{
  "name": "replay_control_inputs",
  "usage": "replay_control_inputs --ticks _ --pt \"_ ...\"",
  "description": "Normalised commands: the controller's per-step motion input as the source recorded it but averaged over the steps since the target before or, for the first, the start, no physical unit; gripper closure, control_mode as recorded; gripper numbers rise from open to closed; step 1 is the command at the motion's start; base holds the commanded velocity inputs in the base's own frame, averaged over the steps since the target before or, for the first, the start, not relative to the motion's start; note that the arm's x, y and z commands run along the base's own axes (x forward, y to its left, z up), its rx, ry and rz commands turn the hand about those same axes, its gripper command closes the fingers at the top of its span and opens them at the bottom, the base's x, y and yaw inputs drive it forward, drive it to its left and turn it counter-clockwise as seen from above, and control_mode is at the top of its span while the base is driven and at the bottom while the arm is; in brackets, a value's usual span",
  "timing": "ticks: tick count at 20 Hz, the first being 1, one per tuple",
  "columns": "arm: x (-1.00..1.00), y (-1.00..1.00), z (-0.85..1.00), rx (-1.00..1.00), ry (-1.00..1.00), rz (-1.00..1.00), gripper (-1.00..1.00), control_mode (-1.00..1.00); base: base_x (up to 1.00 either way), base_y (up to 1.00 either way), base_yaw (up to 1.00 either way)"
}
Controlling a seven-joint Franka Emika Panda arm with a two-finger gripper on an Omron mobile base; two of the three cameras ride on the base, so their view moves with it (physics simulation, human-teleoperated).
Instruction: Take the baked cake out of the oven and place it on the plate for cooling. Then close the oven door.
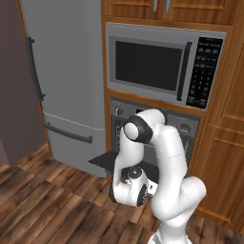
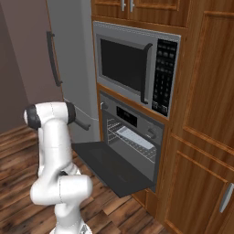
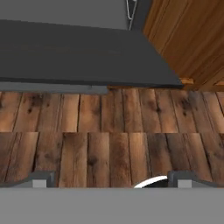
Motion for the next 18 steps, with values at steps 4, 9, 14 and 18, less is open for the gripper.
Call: replay_control_inputs --ticks 4,9,14,18 --pt "0.61 0.84 -0.53 -0.12 -0.11 -0.04 -1.00 -1.00 0.00 0.00 0.00" --pt "0.58 0.86 -0.56 -0.10 -0.10 -0.12 -1.00 -1.00 0.00 0.00 0.00" --pt "0.63 0.54 -0.94 -0.31 -0.17 -0.21 -1.00 -1.00 0.00 0.00 0.00" --pt "0.60 0.09 -0.91 -0.35 -0.25 -0.15 -1.00 -1.00 0.00 0.00 0.00"
